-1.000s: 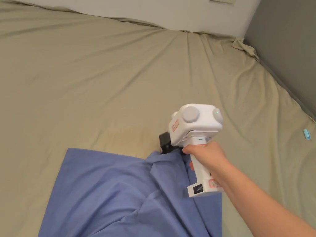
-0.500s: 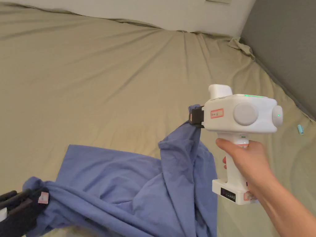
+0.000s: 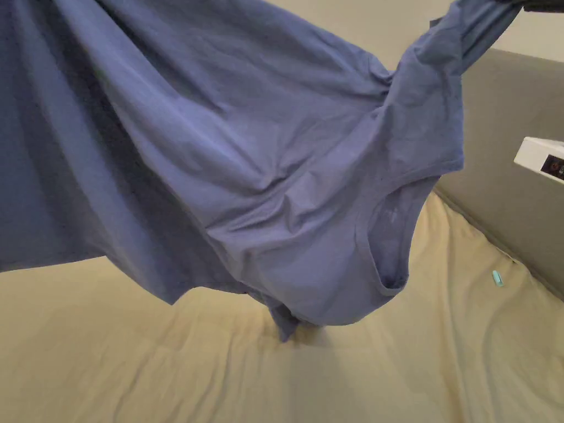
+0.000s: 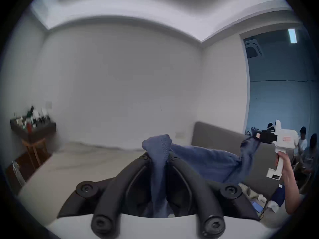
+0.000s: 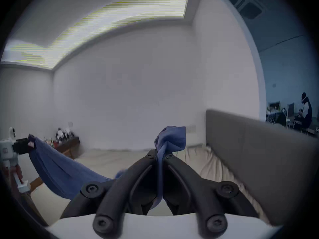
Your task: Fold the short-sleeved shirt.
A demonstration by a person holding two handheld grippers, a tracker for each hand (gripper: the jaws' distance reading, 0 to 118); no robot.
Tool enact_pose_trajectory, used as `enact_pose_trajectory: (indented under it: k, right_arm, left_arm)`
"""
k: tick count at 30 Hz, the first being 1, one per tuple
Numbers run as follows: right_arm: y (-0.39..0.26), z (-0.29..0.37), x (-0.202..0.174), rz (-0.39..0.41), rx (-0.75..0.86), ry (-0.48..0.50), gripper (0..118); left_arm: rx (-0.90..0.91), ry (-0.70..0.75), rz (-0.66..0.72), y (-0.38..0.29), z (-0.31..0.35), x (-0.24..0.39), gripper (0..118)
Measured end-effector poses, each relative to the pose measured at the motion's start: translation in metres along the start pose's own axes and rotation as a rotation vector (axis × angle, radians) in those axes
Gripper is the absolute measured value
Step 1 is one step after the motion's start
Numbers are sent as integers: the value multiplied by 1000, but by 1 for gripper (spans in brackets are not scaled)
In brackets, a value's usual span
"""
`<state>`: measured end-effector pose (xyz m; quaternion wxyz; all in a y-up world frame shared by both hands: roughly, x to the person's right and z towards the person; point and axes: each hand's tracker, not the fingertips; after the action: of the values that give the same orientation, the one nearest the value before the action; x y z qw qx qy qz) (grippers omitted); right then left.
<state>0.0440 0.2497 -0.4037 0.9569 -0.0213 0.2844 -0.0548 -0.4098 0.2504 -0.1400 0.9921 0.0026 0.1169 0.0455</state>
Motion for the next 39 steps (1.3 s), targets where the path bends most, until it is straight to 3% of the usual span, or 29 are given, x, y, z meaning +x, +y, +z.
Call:
enact_pose_trajectory:
  k: [7, 12, 19, 25, 30, 39]
  right_arm:
    - [76, -19, -5, 11, 66, -17, 5]
    - [96, -84, -10, -16, 45, -29, 5]
    - [107, -209, -20, -13, -3, -113, 5]
    - [98, -256, -22, -17, 36, -134, 5]
    - [32, -278, -22, 64, -14, -90, 5]
    - [-190, -308, -10, 23, -266, -27, 5]
  left_arm:
    - [-5, 102, -115, 75, -24, 13, 13]
    - [-64, 150, -125, 88, -83, 6, 13]
    - [-120, 191, -43, 75, -196, -23, 13]
    - [-113, 212, -18, 12, -270, -60, 13]
    - [-230, 183, 52, -95, -303, -96, 13]
    - [-491, 208, 191, -280, -338, -129, 13]
